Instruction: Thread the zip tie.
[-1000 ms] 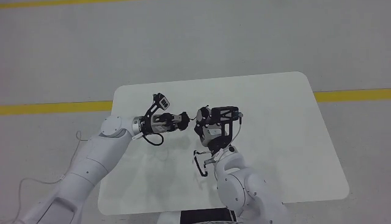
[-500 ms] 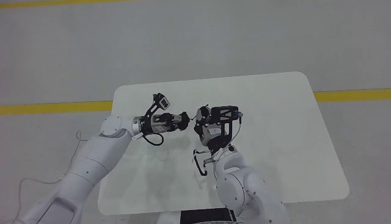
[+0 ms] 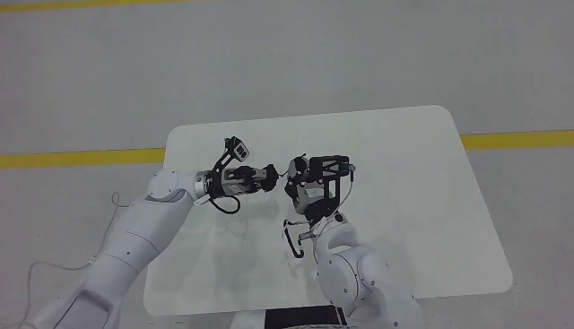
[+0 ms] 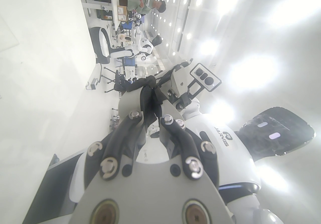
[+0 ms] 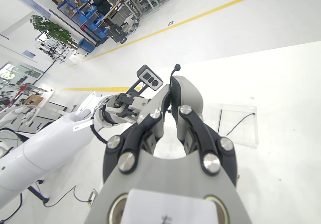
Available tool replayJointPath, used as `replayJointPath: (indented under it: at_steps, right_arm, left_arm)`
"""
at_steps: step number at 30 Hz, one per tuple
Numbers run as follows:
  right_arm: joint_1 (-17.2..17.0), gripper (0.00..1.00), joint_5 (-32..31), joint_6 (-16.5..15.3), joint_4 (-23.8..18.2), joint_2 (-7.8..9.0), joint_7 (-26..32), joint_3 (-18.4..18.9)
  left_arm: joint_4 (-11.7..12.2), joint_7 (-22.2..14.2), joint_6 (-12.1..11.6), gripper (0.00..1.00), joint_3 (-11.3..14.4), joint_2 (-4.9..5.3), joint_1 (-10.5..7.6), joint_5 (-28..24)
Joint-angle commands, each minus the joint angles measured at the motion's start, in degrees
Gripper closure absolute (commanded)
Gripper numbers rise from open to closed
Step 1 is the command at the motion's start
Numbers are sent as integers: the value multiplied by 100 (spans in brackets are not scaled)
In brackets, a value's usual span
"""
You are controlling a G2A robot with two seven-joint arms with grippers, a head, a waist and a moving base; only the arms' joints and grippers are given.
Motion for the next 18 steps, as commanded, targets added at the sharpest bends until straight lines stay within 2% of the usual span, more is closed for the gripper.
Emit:
replayJointPath:
  at_steps: [1,18]
  right_arm:
    - [-3,100,7,0,11,-10,10,10]
    - [76,100,142,0,47,-124,261,47]
  left_arm:
    - [0,0,0,100,0,0,0,0]
    - [0,0,0,100,0,0,0,0]
